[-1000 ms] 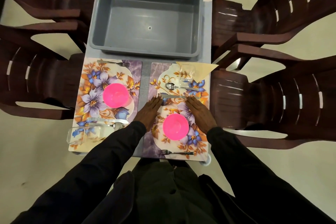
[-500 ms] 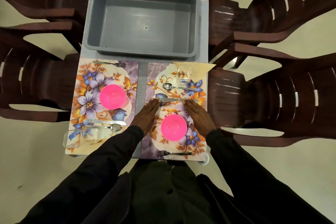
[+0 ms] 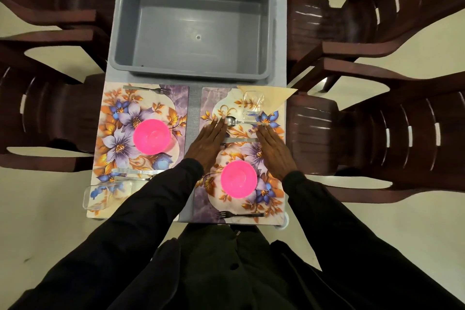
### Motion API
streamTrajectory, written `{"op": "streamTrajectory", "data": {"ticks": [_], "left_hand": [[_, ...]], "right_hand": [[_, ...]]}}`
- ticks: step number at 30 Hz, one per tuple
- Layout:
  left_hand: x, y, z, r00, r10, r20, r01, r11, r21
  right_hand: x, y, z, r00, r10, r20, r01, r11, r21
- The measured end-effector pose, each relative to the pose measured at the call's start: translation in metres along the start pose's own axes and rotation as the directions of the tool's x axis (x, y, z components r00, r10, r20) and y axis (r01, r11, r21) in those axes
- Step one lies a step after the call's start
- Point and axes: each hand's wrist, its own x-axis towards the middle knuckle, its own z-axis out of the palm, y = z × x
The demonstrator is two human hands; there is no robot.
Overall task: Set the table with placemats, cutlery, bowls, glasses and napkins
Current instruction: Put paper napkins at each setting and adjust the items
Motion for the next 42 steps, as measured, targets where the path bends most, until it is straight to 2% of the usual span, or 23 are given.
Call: {"op": "streamTrajectory", "data": {"ticks": [6, 12, 20, 37, 42], "left_hand": [[0.003, -0.007, 0.008, 0.997, 0.054, 0.046, -0.057, 0.996, 0.072], [-0.010, 0.003, 0.003, 0.996, 0.077, 0.055, -0.076, 0.997, -0.015], [-0.006, 0.000, 0.000, 0.990, 0.062, 0.125, -0.059, 0.998, -0.029], [-0.022, 0.005, -0.002, 0.996, 0.052, 0.078, -0.043, 0.994, -0.104], [-0.023, 0.008, -0.004, 0.996, 0.040, 0.086, -0.030, 0.992, -0.120]], "right_hand": [[0.000, 0.000, 0.001, 1.000, -0.006, 0.012, 0.006, 1.000, 0.021], [-0.010, 0.002, 0.004, 0.999, -0.039, -0.011, 0.039, 0.997, 0.059], [-0.011, -0.001, 0.004, 0.999, -0.013, -0.051, 0.018, 0.995, 0.102], [-0.020, 0.002, 0.011, 0.999, -0.016, -0.029, 0.020, 0.991, 0.129], [-0.019, 0.002, 0.010, 0.997, -0.031, -0.072, 0.038, 0.994, 0.101]]}}
